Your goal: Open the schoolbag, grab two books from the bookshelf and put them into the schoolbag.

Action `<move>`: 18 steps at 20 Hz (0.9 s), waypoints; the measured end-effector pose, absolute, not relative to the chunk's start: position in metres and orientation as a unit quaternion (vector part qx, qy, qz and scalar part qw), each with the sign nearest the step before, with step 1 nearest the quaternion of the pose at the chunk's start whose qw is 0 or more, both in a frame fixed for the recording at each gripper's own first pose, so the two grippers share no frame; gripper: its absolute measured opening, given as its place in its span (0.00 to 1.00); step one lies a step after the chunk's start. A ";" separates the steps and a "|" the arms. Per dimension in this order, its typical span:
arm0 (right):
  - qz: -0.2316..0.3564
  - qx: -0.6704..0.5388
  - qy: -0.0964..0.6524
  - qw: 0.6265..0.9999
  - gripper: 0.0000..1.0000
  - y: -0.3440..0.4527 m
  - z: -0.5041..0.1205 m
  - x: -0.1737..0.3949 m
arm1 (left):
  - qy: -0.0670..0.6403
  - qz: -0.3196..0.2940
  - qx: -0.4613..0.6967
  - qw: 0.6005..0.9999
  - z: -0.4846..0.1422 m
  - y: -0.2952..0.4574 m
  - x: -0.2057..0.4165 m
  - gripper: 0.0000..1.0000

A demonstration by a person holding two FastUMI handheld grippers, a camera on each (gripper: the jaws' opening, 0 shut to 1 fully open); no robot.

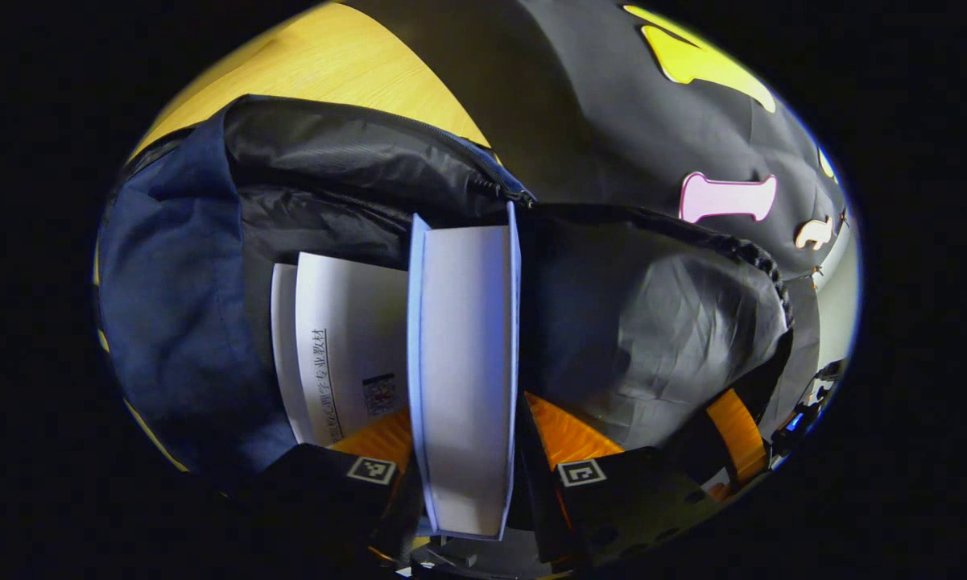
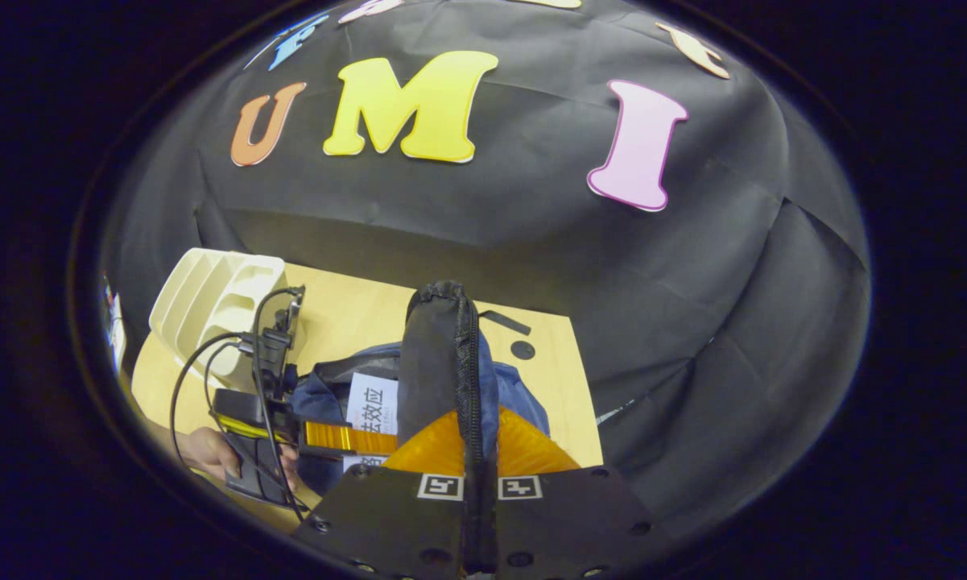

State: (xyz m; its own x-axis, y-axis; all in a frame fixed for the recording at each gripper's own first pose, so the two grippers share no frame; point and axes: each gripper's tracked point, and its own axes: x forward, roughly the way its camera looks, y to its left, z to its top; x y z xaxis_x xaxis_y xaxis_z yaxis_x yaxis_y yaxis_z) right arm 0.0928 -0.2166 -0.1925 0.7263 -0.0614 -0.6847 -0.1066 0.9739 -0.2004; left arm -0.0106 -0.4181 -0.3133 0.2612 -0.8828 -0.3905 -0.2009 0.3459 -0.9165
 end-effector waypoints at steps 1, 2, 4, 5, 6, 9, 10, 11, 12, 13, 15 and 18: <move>0.012 -0.113 0.370 0.922 0.01 -0.216 -0.194 0.093 | 0.555 -0.275 -0.494 0.610 -0.315 -0.416 -0.013 0.72; 0.013 -0.113 0.371 0.922 0.01 -0.216 -0.195 0.093 | 0.570 -0.266 -0.481 0.611 -0.320 -0.413 -0.014 0.66; 0.013 -0.113 0.373 0.921 0.01 -0.214 -0.197 0.095 | 0.584 -0.264 -0.463 0.612 -0.322 -0.412 -0.014 0.87; 0.013 -0.113 0.373 0.921 0.01 -0.214 -0.198 0.096 | 0.590 -0.261 -0.450 0.618 -0.323 -0.408 -0.014 0.79; 0.014 -0.113 0.374 0.921 0.01 -0.213 -0.198 0.096 | 0.599 -0.257 -0.434 0.622 -0.325 -0.403 -0.018 0.81; 0.018 -0.105 0.377 0.920 0.01 -0.207 -0.201 0.094 | 0.628 -0.230 -0.368 0.646 -0.326 -0.381 -0.024 1.00; 0.019 -0.102 0.377 0.920 0.01 -0.204 -0.202 0.095 | 0.632 -0.220 -0.338 0.661 -0.328 -0.371 -0.025 1.00; 0.020 -0.100 0.377 0.921 0.01 -0.203 -0.203 0.093 | 0.632 -0.215 -0.316 0.674 -0.325 -0.360 -0.023 0.97; 0.020 -0.096 0.377 0.921 0.01 -0.201 -0.205 0.092 | 0.629 -0.212 -0.296 0.687 -0.321 -0.350 -0.022 0.97; 0.021 -0.093 0.377 0.921 0.01 -0.199 -0.205 0.091 | 0.627 -0.208 -0.270 0.701 -0.315 -0.339 -0.021 0.97; 0.021 -0.088 0.374 0.923 0.01 -0.195 -0.204 0.090 | 0.623 -0.201 -0.220 0.723 -0.305 -0.318 -0.022 1.00; 0.023 -0.079 0.372 0.925 0.01 -0.185 -0.205 0.087 | 0.623 -0.193 -0.150 0.743 -0.290 -0.285 -0.026 0.97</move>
State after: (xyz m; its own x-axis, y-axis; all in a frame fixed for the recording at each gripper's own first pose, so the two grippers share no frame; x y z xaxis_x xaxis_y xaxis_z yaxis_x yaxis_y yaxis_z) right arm 0.0867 -0.1854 -0.2051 0.7223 -0.0157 -0.6914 -0.1024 0.9863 -0.1293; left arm -0.0257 -0.2849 -0.2897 0.1501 -0.4733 -0.8680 0.1004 0.8807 -0.4628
